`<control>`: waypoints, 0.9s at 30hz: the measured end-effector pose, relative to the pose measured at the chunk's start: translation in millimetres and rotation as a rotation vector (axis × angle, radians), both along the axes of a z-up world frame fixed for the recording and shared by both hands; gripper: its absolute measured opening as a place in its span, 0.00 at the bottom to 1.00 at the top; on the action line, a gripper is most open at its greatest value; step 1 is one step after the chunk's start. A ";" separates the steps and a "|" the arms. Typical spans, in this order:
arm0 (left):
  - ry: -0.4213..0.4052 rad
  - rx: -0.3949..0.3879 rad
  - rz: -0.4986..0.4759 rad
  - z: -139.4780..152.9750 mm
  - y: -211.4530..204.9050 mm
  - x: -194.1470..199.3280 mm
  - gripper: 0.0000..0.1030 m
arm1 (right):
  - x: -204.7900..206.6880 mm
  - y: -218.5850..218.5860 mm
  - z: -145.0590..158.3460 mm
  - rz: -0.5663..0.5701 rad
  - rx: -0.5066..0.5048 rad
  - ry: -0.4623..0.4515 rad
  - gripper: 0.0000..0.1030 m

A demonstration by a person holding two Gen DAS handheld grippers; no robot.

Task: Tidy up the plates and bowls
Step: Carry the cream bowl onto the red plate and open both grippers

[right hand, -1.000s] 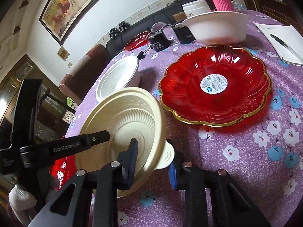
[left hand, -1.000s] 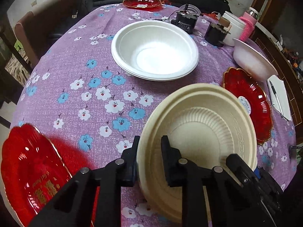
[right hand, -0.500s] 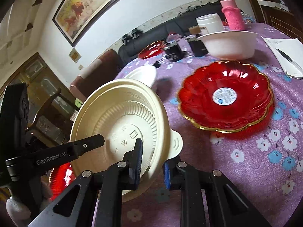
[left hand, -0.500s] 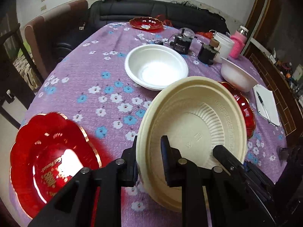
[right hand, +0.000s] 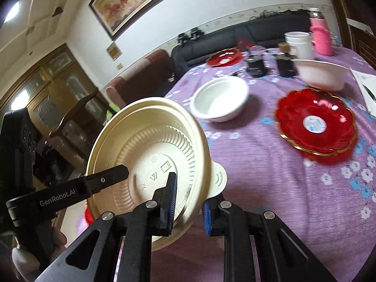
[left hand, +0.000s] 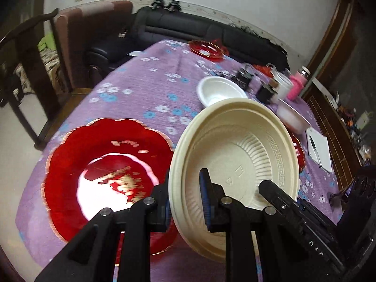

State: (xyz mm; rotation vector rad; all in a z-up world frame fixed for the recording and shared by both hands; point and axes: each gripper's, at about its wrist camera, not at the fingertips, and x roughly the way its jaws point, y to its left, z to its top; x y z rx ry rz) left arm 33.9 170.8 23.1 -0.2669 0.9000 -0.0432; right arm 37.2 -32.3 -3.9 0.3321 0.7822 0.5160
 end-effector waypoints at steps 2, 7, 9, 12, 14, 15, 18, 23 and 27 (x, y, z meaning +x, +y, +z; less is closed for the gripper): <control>-0.002 -0.012 0.033 -1.2 18.1 -5.0 0.19 | 0.4 17.8 3.2 0.027 -0.016 -0.001 0.20; 0.017 -0.050 0.110 -12.2 60.7 -11.6 0.19 | 5.9 65.7 1.8 0.090 -0.074 0.002 0.21; 0.023 -0.060 0.134 -17.2 74.8 -13.0 0.19 | 7.0 80.5 -2.8 0.110 -0.088 0.013 0.21; 0.048 -0.068 0.164 -28.1 91.5 -11.6 0.19 | 13.8 100.6 -13.2 0.134 -0.108 0.045 0.21; 0.074 -0.069 0.176 -39.3 100.7 -7.1 0.19 | 19.0 111.7 -20.3 0.142 -0.133 0.060 0.21; 0.086 -0.071 0.181 -44.5 103.4 -5.1 0.20 | 21.2 116.4 -24.2 0.143 -0.149 0.066 0.21; 0.123 -0.076 0.197 -59.6 112.0 0.7 0.20 | 25.5 128.0 -34.7 0.146 -0.186 0.078 0.21; 0.117 -0.065 0.225 -64.0 121.3 3.1 0.22 | 29.4 140.3 -45.3 0.154 -0.215 0.093 0.21; 0.101 -0.076 0.238 -59.6 124.8 2.7 0.42 | 31.0 149.2 -46.1 0.160 -0.238 0.096 0.21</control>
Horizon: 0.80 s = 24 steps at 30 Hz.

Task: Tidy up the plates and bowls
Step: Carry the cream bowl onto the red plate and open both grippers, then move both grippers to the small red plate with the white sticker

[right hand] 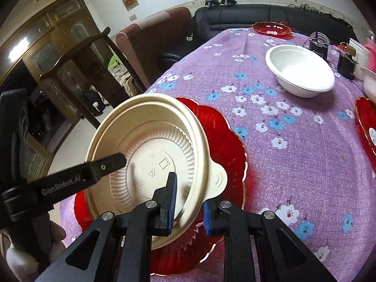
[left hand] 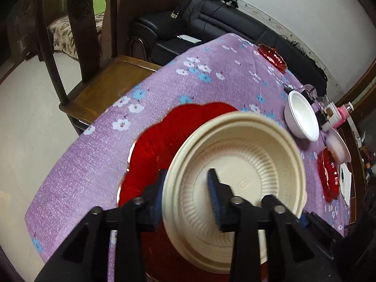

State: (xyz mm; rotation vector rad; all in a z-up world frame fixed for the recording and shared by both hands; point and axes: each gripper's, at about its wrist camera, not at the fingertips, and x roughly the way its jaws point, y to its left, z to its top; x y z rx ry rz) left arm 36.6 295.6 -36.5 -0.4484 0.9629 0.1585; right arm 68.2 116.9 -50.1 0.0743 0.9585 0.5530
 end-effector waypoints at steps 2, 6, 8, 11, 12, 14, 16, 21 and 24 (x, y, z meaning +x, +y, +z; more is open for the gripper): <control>-0.023 0.010 0.012 4.2 1.9 -3.9 0.48 | -3.8 2.2 1.7 -0.001 -0.003 -0.012 0.21; -0.064 0.020 0.031 14.7 3.2 -13.5 0.59 | -7.2 6.1 4.0 -0.001 -0.028 -0.044 0.30; -0.092 0.028 0.046 22.1 3.6 -20.8 0.60 | -8.7 5.9 6.1 -0.001 -0.034 -0.062 0.46; -0.136 0.038 0.065 34.7 3.4 -32.0 0.66 | -12.0 4.6 12.6 -0.005 -0.046 -0.102 0.51; -0.148 0.041 0.072 38.2 3.4 -34.1 0.67 | -14.6 3.3 15.3 -0.005 -0.046 -0.116 0.52; -0.176 0.049 0.085 46.7 3.0 -40.5 0.68 | -19.2 0.0 21.9 -0.008 -0.044 -0.145 0.54; -0.193 0.047 0.089 52.4 2.5 -44.3 0.69 | -24.0 -5.6 28.5 -0.015 -0.035 -0.166 0.60; -0.223 0.038 0.080 63.3 -5.1 -54.5 0.71 | -33.7 -23.0 39.3 -0.038 -0.002 -0.195 0.63; -0.236 0.043 0.068 67.4 -14.5 -59.2 0.72 | -38.5 -35.3 44.7 -0.059 0.006 -0.217 0.63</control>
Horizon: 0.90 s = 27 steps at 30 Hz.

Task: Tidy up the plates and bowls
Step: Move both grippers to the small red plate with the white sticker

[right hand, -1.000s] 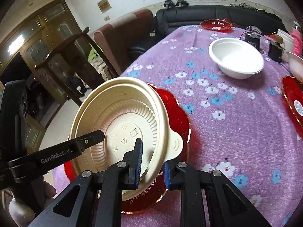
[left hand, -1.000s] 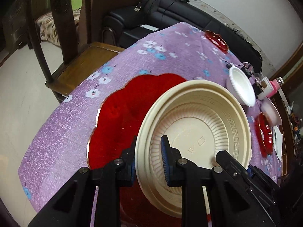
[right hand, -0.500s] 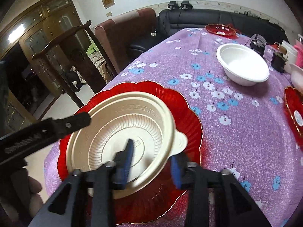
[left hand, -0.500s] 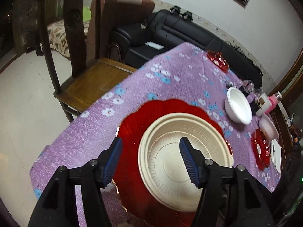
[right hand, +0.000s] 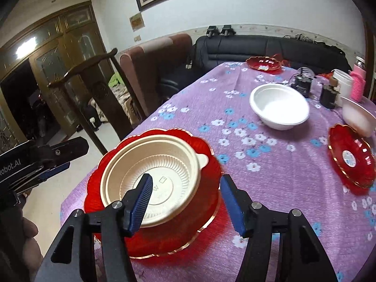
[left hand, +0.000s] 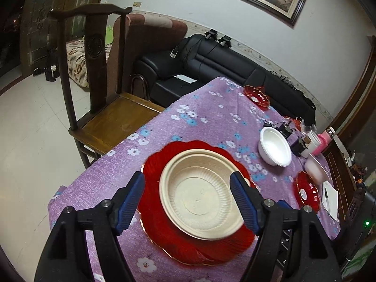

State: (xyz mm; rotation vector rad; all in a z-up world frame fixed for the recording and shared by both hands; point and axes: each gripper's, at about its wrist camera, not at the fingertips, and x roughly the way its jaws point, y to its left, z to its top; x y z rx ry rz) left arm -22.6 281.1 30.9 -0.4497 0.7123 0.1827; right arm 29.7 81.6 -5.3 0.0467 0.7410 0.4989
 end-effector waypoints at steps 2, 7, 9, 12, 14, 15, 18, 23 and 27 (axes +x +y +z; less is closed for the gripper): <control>-0.010 0.008 -0.014 3.3 -8.1 -1.2 0.72 | -5.1 -8.4 4.8 -0.024 -0.008 -0.031 0.64; -0.053 0.076 -0.052 12.4 -36.1 -5.2 0.79 | -21.2 -31.0 19.6 -0.097 -0.040 -0.152 0.79; -0.068 0.097 -0.082 15.6 -50.8 -6.2 0.85 | -26.3 -42.3 26.0 -0.136 -0.051 -0.204 0.83; -0.081 0.112 -0.144 19.5 -73.5 -8.0 0.85 | -31.3 -61.2 33.3 -0.205 -0.057 -0.274 0.91; -0.081 0.131 -0.185 22.2 -90.7 -7.6 0.85 | -31.4 -76.3 35.1 -0.252 -0.052 -0.304 0.92; -0.077 0.134 -0.202 22.9 -97.8 -7.3 0.85 | -29.3 -84.3 35.0 -0.269 -0.052 -0.299 0.92; -0.055 0.125 -0.259 22.4 -118.5 -4.8 0.85 | -20.9 -105.3 33.1 -0.275 -0.040 -0.253 0.92; -0.030 0.143 -0.320 18.7 -150.8 -0.2 0.85 | -17.1 -133.0 29.1 -0.311 -0.059 -0.247 0.92; -0.005 0.148 -0.359 12.7 -172.3 4.7 0.85 | -15.3 -152.9 23.8 -0.335 -0.062 -0.230 0.92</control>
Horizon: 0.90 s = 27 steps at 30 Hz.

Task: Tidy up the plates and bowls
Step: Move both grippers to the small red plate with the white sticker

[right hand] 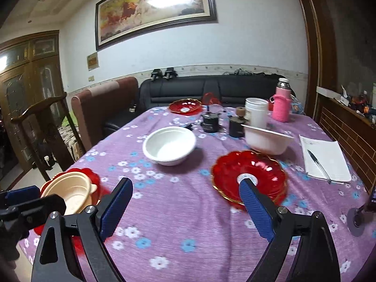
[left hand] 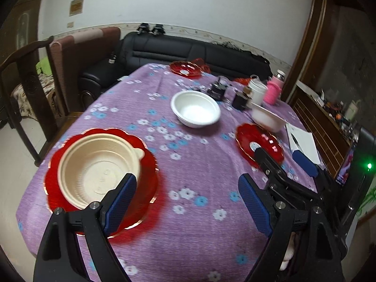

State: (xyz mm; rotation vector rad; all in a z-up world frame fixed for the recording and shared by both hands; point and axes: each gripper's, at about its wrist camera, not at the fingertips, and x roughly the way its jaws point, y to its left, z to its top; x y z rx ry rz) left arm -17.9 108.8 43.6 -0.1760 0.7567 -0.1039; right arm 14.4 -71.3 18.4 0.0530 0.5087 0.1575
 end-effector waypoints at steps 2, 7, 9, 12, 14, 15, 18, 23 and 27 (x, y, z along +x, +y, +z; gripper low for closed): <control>0.011 0.006 -0.014 -2.1 -7.9 2.3 0.85 | 1.5 -7.0 -3.2 -0.008 0.004 0.011 0.92; 0.030 0.019 -0.035 -6.8 -20.0 6.0 0.85 | 6.1 -17.0 -6.9 -0.019 -0.002 0.024 0.92; 0.039 0.021 -0.039 -8.4 -22.3 8.1 0.85 | 9.1 -19.4 -7.6 -0.020 -0.006 0.028 0.92; 0.051 0.021 -0.041 -11.0 -24.3 10.7 0.85 | 12.6 -21.4 -8.9 -0.023 -0.016 0.030 0.92; 0.059 0.021 -0.042 -13.1 -25.5 13.1 0.85 | 16.2 -23.2 -10.1 -0.026 -0.022 0.033 0.92; 0.064 0.022 -0.043 -14.1 -26.1 14.8 0.85 | 18.2 -24.2 -10.7 -0.028 -0.024 0.036 0.92; 0.077 0.022 -0.048 -17.6 -29.4 18.5 0.85 | 24.6 -27.5 -11.7 -0.034 -0.026 0.042 0.92; 0.093 0.036 -0.058 -22.3 -36.7 24.9 0.85 | 40.8 -36.0 -12.7 -0.048 -0.036 0.048 0.92; 0.100 0.046 -0.068 -24.2 -43.1 30.5 0.85 | 59.5 -45.3 -11.1 -0.066 -0.054 0.044 0.92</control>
